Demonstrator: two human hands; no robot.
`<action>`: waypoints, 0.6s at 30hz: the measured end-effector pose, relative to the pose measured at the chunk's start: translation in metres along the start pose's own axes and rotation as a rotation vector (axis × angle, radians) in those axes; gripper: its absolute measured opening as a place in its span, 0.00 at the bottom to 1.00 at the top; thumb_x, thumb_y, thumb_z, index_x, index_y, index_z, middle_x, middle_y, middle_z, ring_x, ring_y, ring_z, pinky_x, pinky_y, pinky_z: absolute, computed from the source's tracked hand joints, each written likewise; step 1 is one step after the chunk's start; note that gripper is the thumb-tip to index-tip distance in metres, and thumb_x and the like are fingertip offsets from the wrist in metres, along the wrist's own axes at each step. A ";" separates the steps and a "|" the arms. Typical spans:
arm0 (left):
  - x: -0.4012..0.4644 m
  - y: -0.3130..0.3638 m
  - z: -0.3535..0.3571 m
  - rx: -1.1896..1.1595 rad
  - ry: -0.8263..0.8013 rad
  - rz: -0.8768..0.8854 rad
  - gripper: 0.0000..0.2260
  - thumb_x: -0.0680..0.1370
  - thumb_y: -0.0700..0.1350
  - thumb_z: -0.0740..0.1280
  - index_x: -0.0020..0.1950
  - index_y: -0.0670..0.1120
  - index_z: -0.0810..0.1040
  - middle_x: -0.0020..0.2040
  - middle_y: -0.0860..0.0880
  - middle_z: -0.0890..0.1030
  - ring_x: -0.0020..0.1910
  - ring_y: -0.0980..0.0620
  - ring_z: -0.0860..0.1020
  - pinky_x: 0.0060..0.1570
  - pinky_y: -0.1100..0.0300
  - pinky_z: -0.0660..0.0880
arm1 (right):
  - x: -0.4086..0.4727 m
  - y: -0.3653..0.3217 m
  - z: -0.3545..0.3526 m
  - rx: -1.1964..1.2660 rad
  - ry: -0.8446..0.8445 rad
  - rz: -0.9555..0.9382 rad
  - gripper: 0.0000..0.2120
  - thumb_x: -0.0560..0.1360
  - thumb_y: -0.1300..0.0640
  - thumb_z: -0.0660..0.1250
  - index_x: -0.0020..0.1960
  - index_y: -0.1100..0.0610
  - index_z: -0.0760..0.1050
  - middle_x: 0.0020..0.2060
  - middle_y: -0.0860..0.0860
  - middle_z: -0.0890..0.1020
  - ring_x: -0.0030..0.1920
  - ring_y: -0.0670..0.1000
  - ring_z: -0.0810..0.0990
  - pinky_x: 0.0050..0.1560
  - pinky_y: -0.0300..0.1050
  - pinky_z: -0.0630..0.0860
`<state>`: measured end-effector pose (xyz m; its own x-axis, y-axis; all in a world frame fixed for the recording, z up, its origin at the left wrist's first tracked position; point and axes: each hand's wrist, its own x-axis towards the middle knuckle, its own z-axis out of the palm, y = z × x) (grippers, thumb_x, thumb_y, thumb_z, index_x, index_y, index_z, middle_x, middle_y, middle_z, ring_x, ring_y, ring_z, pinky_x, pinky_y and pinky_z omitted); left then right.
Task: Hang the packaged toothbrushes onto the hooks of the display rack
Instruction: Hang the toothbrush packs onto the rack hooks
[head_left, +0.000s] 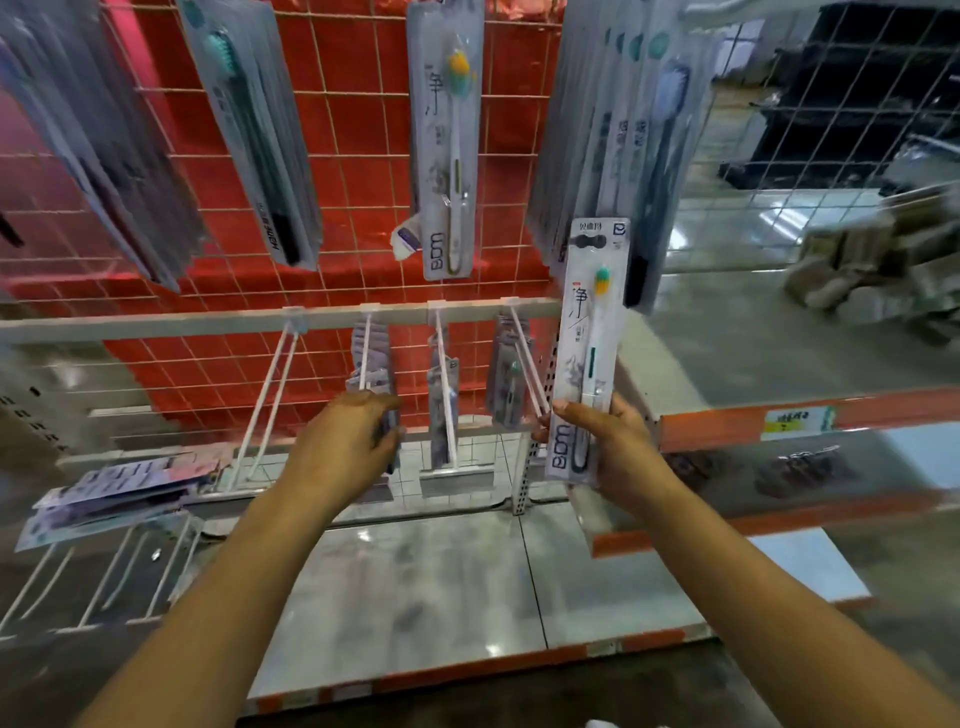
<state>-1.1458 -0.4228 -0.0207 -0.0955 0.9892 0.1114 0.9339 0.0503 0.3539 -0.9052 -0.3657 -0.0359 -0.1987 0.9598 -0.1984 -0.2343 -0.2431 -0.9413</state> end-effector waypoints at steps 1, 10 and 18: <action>0.000 0.003 0.002 0.008 -0.010 -0.007 0.17 0.78 0.46 0.64 0.67 0.47 0.73 0.62 0.47 0.76 0.60 0.47 0.73 0.55 0.54 0.71 | -0.002 0.000 -0.003 0.000 -0.007 -0.004 0.10 0.73 0.65 0.66 0.54 0.59 0.75 0.36 0.56 0.83 0.37 0.56 0.82 0.48 0.55 0.79; -0.009 0.029 0.020 -0.026 -0.063 0.033 0.15 0.78 0.46 0.63 0.65 0.47 0.74 0.60 0.47 0.77 0.59 0.46 0.74 0.55 0.54 0.71 | -0.020 0.009 -0.021 -0.005 -0.030 0.065 0.11 0.73 0.66 0.67 0.54 0.61 0.74 0.32 0.54 0.83 0.33 0.52 0.83 0.35 0.45 0.80; -0.025 0.044 0.031 -0.057 -0.120 0.033 0.16 0.79 0.48 0.63 0.66 0.47 0.73 0.62 0.48 0.76 0.61 0.48 0.73 0.59 0.54 0.71 | -0.042 0.031 -0.026 -0.030 -0.059 0.132 0.08 0.73 0.67 0.65 0.52 0.61 0.74 0.32 0.53 0.82 0.33 0.52 0.82 0.35 0.45 0.80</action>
<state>-1.0919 -0.4412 -0.0363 -0.0205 0.9997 0.0135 0.9145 0.0132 0.4044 -0.8794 -0.4096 -0.0641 -0.2819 0.9096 -0.3052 -0.1742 -0.3614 -0.9160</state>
